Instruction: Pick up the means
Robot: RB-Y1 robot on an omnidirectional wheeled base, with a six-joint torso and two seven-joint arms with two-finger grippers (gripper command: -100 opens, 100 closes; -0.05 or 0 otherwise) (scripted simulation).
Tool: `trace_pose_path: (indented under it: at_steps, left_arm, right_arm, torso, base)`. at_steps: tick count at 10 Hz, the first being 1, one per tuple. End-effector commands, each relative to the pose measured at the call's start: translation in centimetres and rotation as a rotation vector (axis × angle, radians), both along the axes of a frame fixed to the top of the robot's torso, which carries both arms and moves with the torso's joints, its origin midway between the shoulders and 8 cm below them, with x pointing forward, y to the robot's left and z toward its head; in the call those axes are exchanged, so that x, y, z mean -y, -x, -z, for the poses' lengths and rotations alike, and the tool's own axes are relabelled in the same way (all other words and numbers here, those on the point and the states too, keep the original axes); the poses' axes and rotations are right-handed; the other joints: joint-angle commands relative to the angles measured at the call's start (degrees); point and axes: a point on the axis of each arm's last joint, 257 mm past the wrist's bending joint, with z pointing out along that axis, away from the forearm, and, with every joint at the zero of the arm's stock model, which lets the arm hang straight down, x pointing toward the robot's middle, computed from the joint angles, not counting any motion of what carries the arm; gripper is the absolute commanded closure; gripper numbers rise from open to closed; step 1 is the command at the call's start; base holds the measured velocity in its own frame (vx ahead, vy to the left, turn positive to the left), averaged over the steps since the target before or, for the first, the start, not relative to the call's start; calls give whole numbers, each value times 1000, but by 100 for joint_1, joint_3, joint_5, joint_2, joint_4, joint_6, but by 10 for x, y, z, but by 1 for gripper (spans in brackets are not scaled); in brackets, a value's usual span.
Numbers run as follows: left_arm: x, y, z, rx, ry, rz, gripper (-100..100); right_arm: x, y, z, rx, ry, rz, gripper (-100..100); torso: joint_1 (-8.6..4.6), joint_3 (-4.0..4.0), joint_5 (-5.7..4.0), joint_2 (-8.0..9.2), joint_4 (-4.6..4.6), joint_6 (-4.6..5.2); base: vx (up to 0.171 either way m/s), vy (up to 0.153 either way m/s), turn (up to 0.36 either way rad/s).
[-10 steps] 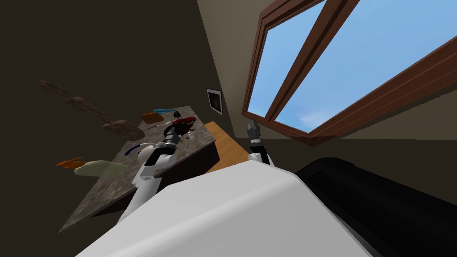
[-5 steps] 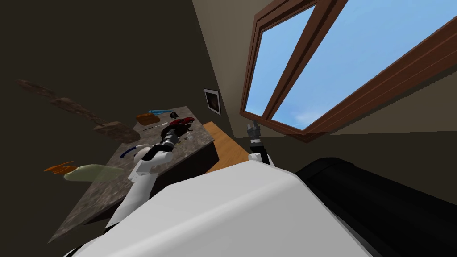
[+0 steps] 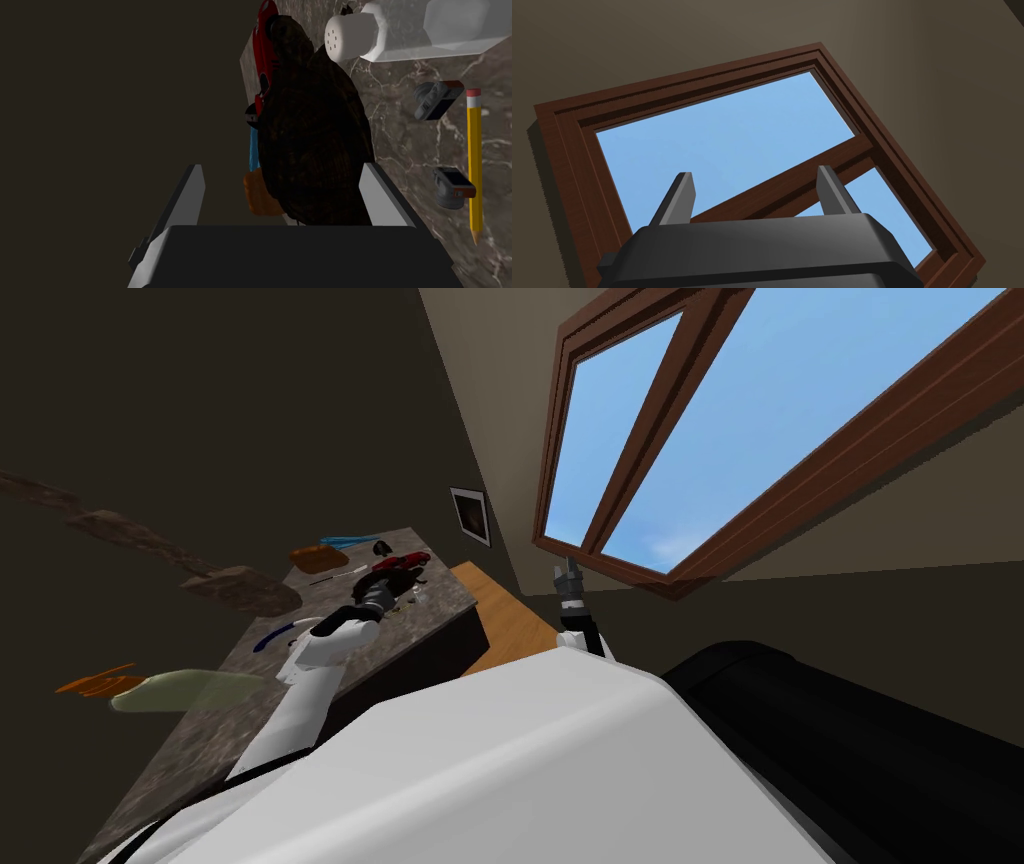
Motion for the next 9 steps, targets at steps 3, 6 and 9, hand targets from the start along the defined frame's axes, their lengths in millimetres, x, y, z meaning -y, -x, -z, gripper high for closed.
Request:
trace_pose_path:
  at_steps: [3, 6, 9]
  left_arm:
    - [-22, 0, 21, -109, 18, -36, -100]
    - [-42, 0, 31, -183, 35, -67, -100]
    - [-60, 3, 39, -255, 56, -99, -100]
  right_arm:
    - [0, 0, 0, 0, 0, 0, 0]
    - [0, 0, 0, 0, 0, 0, 0]
    - [0, 0, 0, 0, 0, 0, 0]
  torso:
    - [3, 1, 1, 2, 0, -1]
    - [2, -1, 0, -2, 0, -1]
    - [3, -1, 1, -1, -1, -2]
  base:
    - [-14, 19, -66]
    - [-7, 15, -74]
    - [-8, 18, -73]
